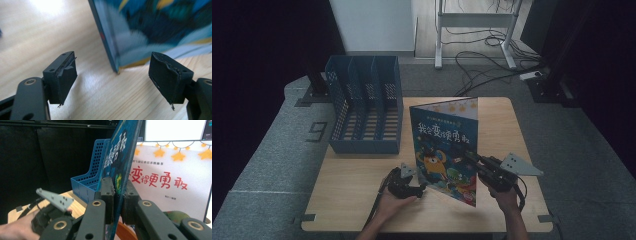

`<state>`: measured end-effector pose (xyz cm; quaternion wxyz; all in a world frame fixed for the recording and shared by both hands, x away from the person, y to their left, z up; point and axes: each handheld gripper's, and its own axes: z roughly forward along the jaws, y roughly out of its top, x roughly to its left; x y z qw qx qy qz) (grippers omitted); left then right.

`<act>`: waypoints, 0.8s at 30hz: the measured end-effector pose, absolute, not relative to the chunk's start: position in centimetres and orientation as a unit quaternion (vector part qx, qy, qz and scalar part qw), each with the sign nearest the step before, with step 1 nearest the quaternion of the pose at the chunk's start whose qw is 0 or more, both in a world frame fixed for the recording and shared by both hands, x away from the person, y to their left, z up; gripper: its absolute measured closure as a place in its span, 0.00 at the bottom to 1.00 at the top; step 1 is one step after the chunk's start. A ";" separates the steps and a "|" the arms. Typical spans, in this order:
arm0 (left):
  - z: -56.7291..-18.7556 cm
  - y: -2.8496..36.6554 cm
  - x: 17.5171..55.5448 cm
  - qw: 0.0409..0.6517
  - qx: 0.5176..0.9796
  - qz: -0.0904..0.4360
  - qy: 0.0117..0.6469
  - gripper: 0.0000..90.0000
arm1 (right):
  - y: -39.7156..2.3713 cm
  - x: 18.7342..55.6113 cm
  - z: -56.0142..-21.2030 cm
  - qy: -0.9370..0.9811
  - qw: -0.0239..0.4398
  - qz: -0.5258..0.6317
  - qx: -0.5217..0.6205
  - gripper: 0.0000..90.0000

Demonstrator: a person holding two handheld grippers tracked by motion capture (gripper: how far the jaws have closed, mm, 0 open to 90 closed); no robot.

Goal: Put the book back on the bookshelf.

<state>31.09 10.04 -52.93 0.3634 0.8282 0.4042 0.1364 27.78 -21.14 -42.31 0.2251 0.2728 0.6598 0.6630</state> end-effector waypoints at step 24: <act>-46.9 10.3 32.9 0.457 0.798 0.160 0.360 0.26 | -23.4 27.4 -43.4 0.680 0.212 0.645 0.277 0.85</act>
